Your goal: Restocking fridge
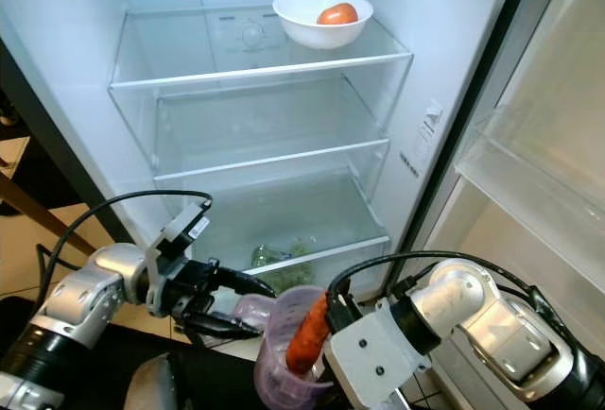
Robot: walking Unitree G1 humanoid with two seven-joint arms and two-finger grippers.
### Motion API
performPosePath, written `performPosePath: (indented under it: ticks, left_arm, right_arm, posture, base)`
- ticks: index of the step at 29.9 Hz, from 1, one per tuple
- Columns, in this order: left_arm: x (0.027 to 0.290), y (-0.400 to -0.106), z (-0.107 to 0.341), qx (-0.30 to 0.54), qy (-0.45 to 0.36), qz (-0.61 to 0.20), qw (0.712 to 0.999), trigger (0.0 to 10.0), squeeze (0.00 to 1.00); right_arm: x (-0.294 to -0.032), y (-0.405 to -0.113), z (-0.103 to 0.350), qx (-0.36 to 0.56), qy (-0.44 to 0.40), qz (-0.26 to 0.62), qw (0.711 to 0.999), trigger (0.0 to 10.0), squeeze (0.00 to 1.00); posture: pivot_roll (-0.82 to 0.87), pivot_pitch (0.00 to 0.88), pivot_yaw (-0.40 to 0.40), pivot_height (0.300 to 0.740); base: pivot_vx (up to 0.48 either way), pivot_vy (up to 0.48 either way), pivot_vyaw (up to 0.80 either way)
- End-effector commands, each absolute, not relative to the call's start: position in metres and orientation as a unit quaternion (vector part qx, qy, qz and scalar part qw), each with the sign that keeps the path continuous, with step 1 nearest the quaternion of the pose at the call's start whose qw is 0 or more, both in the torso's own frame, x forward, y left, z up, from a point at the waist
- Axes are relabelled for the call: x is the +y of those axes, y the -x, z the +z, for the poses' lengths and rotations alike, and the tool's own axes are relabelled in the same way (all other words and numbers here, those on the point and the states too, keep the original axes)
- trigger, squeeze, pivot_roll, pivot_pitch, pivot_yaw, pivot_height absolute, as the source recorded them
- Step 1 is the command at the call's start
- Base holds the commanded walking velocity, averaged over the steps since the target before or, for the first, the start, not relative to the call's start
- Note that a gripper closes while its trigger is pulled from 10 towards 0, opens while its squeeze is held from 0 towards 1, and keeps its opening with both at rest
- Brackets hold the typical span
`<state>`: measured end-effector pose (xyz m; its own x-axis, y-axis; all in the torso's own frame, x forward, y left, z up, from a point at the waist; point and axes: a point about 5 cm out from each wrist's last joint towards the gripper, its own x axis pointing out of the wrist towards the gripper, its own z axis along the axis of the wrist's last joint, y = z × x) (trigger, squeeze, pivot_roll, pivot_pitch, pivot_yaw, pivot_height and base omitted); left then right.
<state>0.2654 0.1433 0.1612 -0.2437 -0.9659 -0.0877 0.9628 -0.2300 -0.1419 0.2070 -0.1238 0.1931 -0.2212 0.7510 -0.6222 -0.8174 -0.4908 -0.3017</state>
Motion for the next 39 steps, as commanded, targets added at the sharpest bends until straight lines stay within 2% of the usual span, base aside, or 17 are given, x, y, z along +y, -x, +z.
performPosePath:
  ticks: [1, 18, 19, 21, 22, 26, 28, 39]
  left_arm:
    - [0.137, -0.264, 0.157, 0.089, 0.018, -0.787, 0.61, 0.0, 0.0]
    - [0.138, -0.262, 0.156, 0.09, 0.021, -0.789, 0.607, 0.0, 0.0]
    - [0.138, -0.262, 0.156, 0.088, 0.022, -0.788, 0.608, 0.0, 0.0]
    - [0.138, -0.262, 0.156, 0.088, 0.022, -0.788, 0.608, 0.0, 0.0]
    - [0.138, -0.263, 0.156, 0.087, 0.023, -0.786, 0.612, 0.0, 0.0]
    - [0.138, -0.263, 0.156, 0.086, 0.023, -0.782, 0.617, 0.0, 0.0]
    - [0.141, -0.263, 0.153, 0.089, 0.021, -0.774, 0.627, 0.0, 0.0]
    - [0.147, -0.266, 0.147, 0.092, 0.01, -0.749, 0.656, 0.0, 0.0]
  right_arm:
    - [-0.117, -0.202, 0.201, 0.016, 0.367, 0.79, 0.49, 0.0, 0.0]
    - [-0.114, -0.203, 0.202, 0.013, 0.358, 0.789, 0.498, 0.0, 0.0]
    - [-0.113, -0.204, 0.203, 0.011, 0.354, 0.785, 0.508, 10.0, 0.6]
    - [-0.113, -0.204, 0.203, 0.011, 0.354, 0.785, 0.508, 10.0, 0.6]
    - [-0.111, -0.206, 0.205, 0.011, 0.345, 0.783, 0.518, 10.0, 1.0]
    - [-0.111, -0.206, 0.207, 0.01, 0.335, 0.782, 0.526, 10.0, 1.0]
    - [-0.112, -0.208, 0.212, 0.003, 0.311, 0.782, 0.541, 10.0, 1.0]
    - [-0.125, -0.209, 0.225, 0.008, 0.273, 0.785, 0.556, 10.0, 1.0]
  posture:
    - [-0.16, 0.139, -0.011, 0.411]
    - [-0.15, 0.139, -0.011, 0.411]
    - [-0.15, 0.138, -0.012, 0.411]
    - [-0.15, 0.138, -0.012, 0.411]
    - [-0.15, 0.138, -0.013, 0.411]
    - [-0.15, 0.138, -0.014, 0.411]
    - [-0.14, 0.138, -0.014, 0.411]
    - [-0.14, 0.136, -0.013, 0.411]
  base:
    - [0.0, 0.0, 0.0]
    - [0.0, 0.0, 0.0]
    - [0.0, 0.0, 0.0]
    - [0.0, 0.0, 0.0]
    - [0.0, 0.0, 0.0]
    - [0.0, 0.0, 0.0]
    - [0.0, 0.0, 0.0]
    - [0.0, 0.0, 0.0]
